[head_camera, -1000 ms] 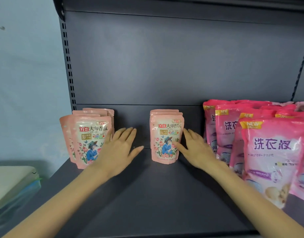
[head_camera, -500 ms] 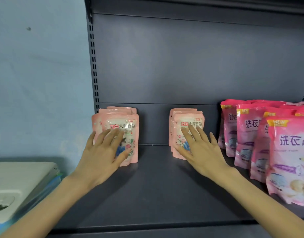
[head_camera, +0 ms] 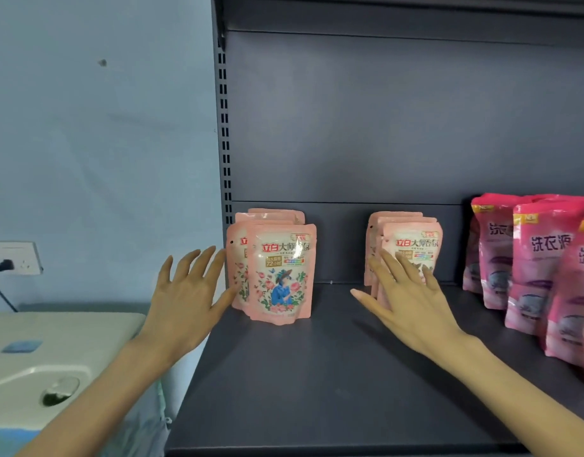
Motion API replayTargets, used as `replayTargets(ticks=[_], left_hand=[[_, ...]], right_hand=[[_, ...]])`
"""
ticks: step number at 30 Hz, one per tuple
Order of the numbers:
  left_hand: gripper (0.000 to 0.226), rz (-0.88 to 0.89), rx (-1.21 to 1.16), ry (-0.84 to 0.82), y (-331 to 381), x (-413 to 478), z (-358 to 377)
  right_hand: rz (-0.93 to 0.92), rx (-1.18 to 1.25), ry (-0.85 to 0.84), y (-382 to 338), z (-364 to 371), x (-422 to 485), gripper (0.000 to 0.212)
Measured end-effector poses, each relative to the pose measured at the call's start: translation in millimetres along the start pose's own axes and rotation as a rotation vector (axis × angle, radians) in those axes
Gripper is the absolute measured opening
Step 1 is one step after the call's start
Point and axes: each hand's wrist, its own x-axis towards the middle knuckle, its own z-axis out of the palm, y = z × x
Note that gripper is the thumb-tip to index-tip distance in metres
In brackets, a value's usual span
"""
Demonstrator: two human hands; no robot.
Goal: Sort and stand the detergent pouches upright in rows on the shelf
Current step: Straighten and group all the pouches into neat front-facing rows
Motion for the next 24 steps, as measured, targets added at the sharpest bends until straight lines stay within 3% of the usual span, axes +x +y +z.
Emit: replayTargets(ticks=[3, 13, 19, 24], left_hand=[[0.063, 0.023, -0.025, 0.061, 0, 20, -1], [0.041, 0.113, -0.092, 0.282, 14, 62, 1], [0.024, 0.041, -0.495, 0.238, 14, 69, 1], [0.025, -0.029, -0.68, 0.21, 16, 69, -2]], right_hand=[[-0.044, 0.053, 0.006, -14, -6, 16, 0.075], [-0.337, 0.278, 0.228, -52, -9, 78, 0.061], [-0.265, 0.776, 0.159, -56, -10, 92, 0.027], [-0.219, 0.988, 0.1, -58, -15, 96, 0.029]])
